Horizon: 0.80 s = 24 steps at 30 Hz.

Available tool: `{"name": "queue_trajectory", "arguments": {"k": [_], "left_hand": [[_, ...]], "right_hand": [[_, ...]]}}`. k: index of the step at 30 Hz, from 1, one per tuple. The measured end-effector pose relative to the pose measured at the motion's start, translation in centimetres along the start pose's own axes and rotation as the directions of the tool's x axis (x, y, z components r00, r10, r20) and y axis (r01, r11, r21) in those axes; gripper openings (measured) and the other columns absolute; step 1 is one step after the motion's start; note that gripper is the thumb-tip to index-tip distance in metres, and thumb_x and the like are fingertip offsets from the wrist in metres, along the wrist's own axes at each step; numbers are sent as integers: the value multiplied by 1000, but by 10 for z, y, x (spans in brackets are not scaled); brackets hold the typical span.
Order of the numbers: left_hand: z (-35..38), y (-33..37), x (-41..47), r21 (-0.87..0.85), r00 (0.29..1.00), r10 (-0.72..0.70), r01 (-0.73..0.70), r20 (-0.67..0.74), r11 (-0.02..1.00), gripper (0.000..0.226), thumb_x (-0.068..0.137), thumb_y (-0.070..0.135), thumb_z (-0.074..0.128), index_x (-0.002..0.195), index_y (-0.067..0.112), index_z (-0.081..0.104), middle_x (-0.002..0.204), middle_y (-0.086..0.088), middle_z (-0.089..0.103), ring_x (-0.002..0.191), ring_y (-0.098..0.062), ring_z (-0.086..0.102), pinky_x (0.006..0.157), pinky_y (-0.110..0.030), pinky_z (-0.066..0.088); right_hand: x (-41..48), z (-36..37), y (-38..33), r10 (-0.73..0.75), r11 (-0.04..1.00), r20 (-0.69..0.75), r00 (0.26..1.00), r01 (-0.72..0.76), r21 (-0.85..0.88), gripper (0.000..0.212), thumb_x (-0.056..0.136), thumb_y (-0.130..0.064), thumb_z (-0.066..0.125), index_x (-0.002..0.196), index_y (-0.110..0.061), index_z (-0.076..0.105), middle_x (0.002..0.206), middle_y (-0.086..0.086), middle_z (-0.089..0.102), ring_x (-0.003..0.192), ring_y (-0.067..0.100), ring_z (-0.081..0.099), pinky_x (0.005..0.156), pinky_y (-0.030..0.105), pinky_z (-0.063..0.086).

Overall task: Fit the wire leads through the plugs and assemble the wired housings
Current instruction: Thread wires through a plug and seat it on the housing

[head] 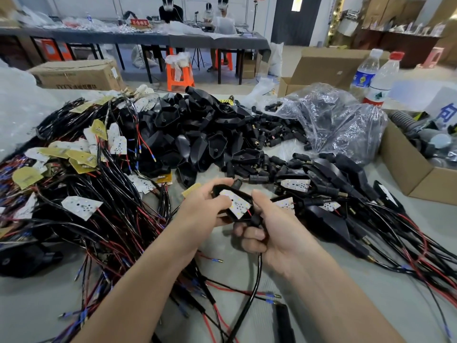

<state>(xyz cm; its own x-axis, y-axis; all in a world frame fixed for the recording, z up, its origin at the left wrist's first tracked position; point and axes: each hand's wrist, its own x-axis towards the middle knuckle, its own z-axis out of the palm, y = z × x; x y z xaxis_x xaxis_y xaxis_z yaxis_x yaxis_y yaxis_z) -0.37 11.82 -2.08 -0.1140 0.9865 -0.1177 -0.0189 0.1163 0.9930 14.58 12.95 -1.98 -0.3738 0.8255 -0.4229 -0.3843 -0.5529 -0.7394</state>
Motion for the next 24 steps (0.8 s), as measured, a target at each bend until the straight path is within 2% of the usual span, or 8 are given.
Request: {"name": "queue_trajectory", "arguments": {"k": [5,7,11,14,17,20,22,24], "left_hand": [[-14,3,2,-216,996,13,-32,-89,976,40,96,-11,54,107,22,75,98,-12,76,86,-23,75,77,-35,64],[-17,6,1,-335,989,29,-77,-147,939,37,95,-13,56,99,17,77,94,-13,76,83,-26,75,70,-35,64],[-26,17,-1,-509,958,27,-175,-284,843,29,91,-15,57,100,9,72,87,-12,78,75,-23,77,61,-29,62],[-36,21,-2,-520,929,42,-242,-367,819,26,92,-12,58,103,8,71,85,-9,79,77,-22,77,64,-28,63],[-41,21,-2,-544,910,31,-275,-415,793,25,94,-11,58,106,8,70,90,-9,80,82,-23,78,66,-25,61],[-39,20,-3,-554,904,34,-291,-426,780,25,94,-10,59,108,8,70,93,-11,80,84,-23,78,68,-24,61],[-39,18,-4,-535,911,39,-276,-411,799,25,94,-10,60,108,8,71,93,-12,80,83,-24,79,68,-24,61],[-42,15,-5,-494,925,54,-249,-376,833,28,92,-11,59,106,9,73,95,-12,80,85,-25,78,71,-28,63]], "right_hand": [[-4,-5,-9,-2,998,101,995,9,-65,15,100,-14,55,109,-3,58,67,13,61,40,8,39,34,17,29],[-9,-10,-16,-27,989,140,990,46,-137,20,98,-5,57,117,-3,59,70,13,64,43,9,46,36,18,37],[-22,-20,-29,-31,957,367,930,133,-256,19,91,-5,62,108,-5,71,73,10,66,49,10,57,45,21,49],[-30,-31,-42,-113,972,495,862,198,-124,31,80,-15,78,110,-8,78,73,6,70,49,6,59,44,16,48],[-31,-47,-52,-248,963,507,826,150,226,59,76,-20,85,127,2,68,67,1,66,42,3,51,40,12,43],[-25,-49,-51,-347,923,345,872,253,289,32,86,-19,72,115,-6,76,46,-6,46,31,6,29,34,19,29],[-18,-44,-49,-476,879,53,878,476,2,13,90,-17,68,87,-18,81,43,-5,38,32,7,25,39,27,19],[-12,-44,-46,-738,637,-160,655,599,-485,17,92,-17,71,79,-22,78,47,-7,46,41,10,36,47,26,26]]}}
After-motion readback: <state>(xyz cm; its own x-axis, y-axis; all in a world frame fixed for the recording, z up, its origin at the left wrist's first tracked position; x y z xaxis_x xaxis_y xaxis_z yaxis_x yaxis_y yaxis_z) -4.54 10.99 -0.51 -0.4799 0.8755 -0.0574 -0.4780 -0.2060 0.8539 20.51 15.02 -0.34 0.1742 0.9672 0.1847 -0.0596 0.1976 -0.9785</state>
